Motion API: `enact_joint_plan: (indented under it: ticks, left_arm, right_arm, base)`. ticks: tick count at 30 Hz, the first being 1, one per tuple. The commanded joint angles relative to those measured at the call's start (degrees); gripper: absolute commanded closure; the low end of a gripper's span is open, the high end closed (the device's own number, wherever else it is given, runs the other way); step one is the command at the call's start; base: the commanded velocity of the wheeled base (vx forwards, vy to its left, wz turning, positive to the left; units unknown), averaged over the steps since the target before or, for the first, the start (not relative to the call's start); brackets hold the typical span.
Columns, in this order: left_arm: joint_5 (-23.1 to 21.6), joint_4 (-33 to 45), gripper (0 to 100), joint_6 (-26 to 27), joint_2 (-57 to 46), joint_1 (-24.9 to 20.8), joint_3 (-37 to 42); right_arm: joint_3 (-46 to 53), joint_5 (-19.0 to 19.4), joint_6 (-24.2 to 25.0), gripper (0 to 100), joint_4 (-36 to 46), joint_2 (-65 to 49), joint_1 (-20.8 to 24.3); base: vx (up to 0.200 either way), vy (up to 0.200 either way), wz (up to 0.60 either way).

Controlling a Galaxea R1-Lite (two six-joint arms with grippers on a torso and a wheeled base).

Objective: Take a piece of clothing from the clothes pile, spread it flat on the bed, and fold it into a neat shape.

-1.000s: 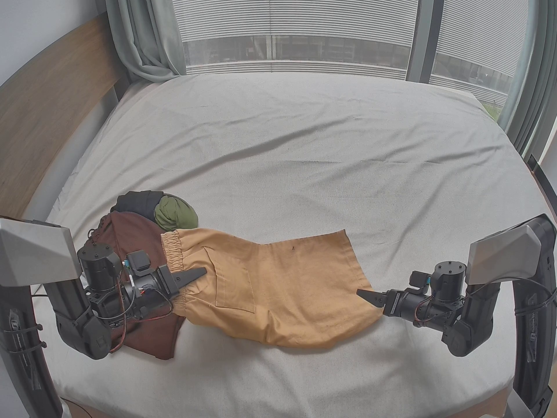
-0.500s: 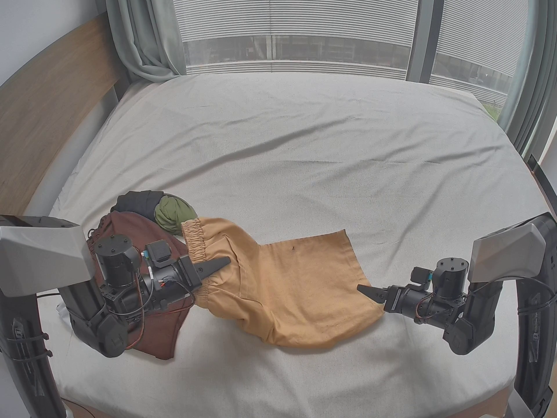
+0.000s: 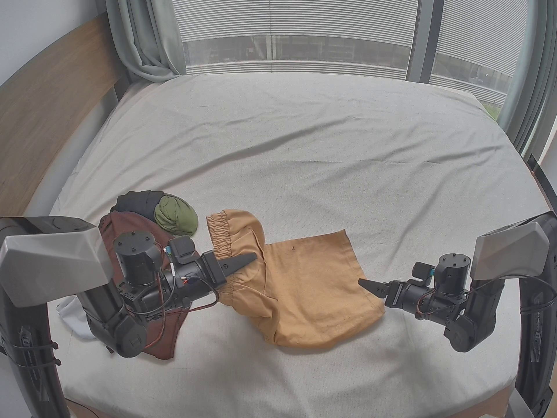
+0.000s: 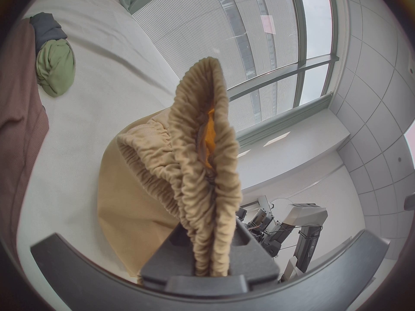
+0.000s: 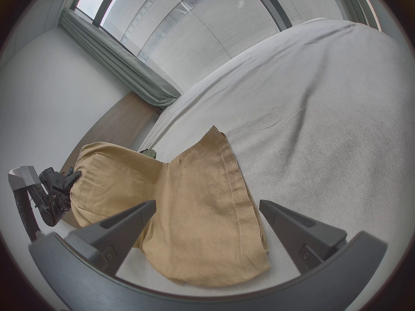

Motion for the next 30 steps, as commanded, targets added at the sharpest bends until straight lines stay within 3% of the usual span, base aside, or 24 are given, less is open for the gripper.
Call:
enact_joint_plan:
  ticks: [1, 30]
  left_arm:
    - [0.26, -0.01, 100, -0.22, 1.21, -1.09, -1.09]
    - [2.10, 3.24, 100, -4.61, 11.32, -9.97, -15.76]
  right_arm:
    - [-0.44, -0.03, 0.12, 0, -0.03, -0.18, -0.12]
    - [-2.72, -0.47, 2.49, 0, -0.12, -1.15, -0.74]
  base:
    - [0.000, 0.000, 0.00]
    - [0.000, 0.000, 0.00]
